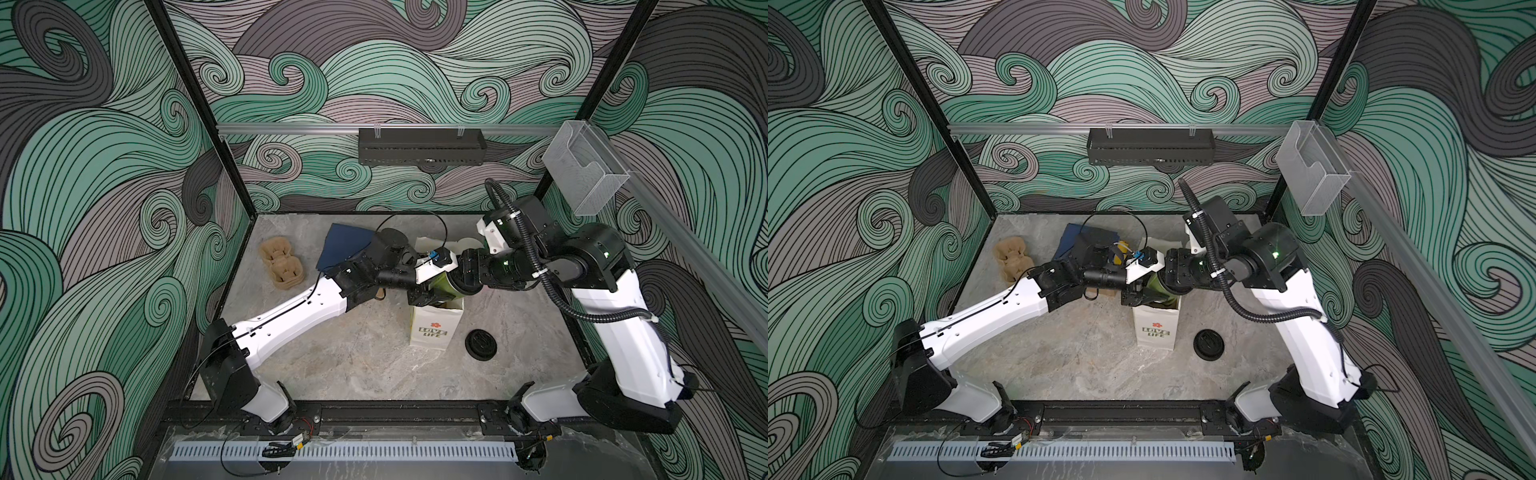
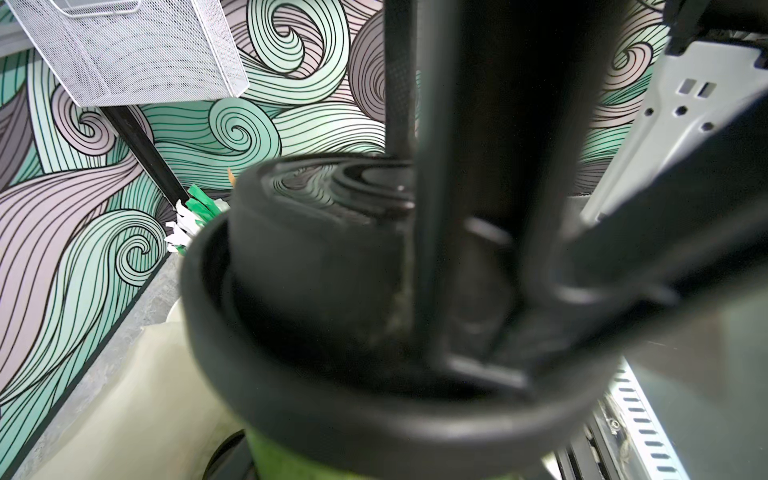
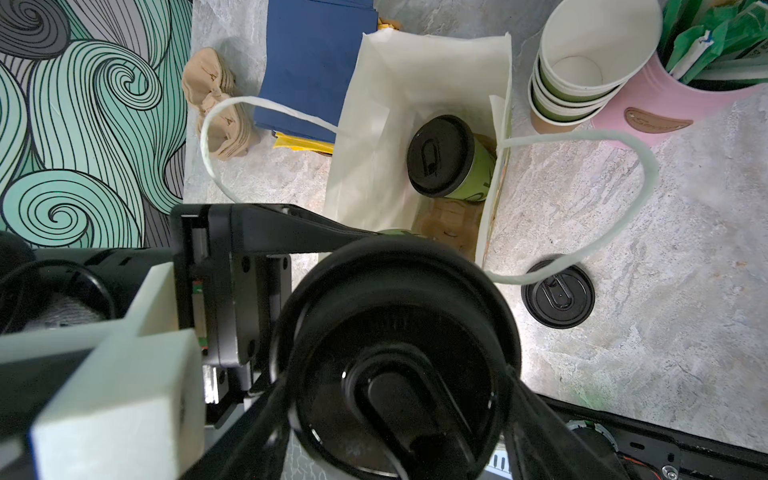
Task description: Pack the takeout coffee
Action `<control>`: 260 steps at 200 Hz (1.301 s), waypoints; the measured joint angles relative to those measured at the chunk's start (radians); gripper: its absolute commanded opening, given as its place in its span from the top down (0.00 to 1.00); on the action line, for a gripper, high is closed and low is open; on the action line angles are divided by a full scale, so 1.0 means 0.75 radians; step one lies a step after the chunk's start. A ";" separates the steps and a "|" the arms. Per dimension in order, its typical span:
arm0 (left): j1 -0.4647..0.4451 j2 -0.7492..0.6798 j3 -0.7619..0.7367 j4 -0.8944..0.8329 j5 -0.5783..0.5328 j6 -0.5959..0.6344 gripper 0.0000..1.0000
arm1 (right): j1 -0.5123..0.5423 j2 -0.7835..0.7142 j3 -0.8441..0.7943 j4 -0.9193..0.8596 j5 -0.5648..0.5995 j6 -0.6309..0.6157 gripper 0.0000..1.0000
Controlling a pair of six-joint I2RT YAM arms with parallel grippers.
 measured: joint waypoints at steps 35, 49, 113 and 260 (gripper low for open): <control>0.000 0.000 -0.002 0.001 0.001 0.000 0.34 | -0.001 0.002 -0.002 -0.001 -0.001 -0.005 0.36; 0.000 0.000 -0.002 0.001 0.000 0.003 0.26 | -0.001 0.002 -0.002 -0.001 0.000 -0.005 0.37; -0.001 -0.113 -0.020 -0.014 -0.027 0.025 0.10 | -0.001 0.030 0.063 -0.015 0.001 -0.006 0.37; 0.196 -0.563 -0.119 -0.447 -0.817 -1.138 0.04 | 0.173 0.284 0.126 -0.015 0.308 0.114 0.37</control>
